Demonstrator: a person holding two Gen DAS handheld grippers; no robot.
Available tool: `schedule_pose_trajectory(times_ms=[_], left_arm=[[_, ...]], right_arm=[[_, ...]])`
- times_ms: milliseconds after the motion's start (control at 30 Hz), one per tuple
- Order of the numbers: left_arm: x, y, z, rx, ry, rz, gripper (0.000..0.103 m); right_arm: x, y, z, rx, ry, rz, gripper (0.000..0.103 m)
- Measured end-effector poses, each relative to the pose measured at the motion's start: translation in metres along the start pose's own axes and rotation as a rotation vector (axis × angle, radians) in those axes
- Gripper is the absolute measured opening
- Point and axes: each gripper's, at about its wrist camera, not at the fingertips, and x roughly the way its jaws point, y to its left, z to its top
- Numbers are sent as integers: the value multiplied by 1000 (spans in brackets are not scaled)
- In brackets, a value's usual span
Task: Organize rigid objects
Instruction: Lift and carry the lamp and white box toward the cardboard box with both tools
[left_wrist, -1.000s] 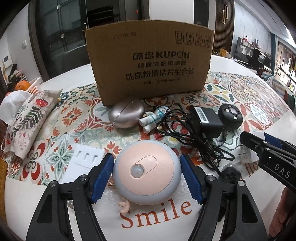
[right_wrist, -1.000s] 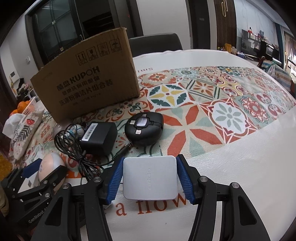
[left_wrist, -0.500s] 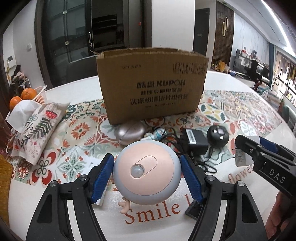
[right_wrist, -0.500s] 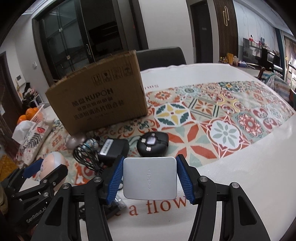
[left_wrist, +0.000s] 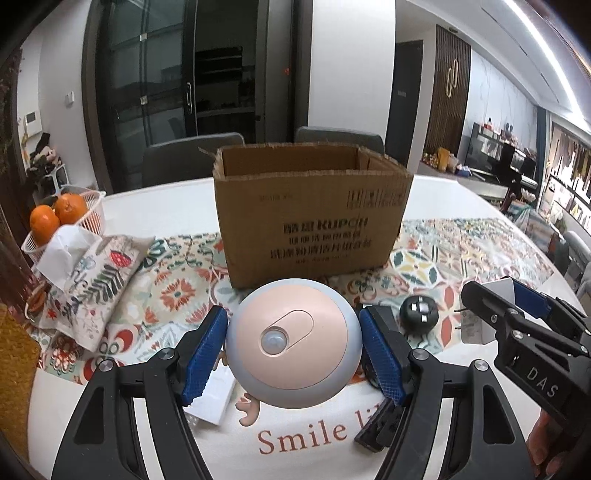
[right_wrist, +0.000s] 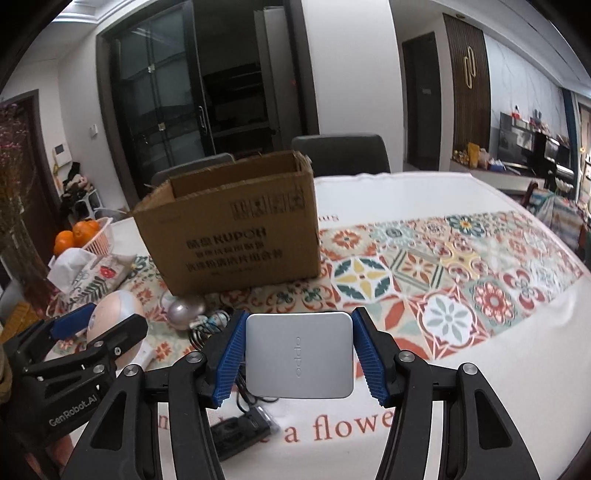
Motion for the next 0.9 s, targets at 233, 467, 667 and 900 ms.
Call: schedule_pose_trajectory(times_ms=[233,467,667,900], left_arm=[[-9,6,23,-10,-42,-2,73],[-14,10,49,-3,-77,7,73],[-17,11,70,0,-102,2,73],[-17,11,98,3,-116,-12,73]], right_arm=[[-8,7,23,-12,-61,30,57],[-6,12,46,-8,-100,58,57],[-5,16,66,-9,-133,86,57],[1,18,90,2,-154,114,57]])
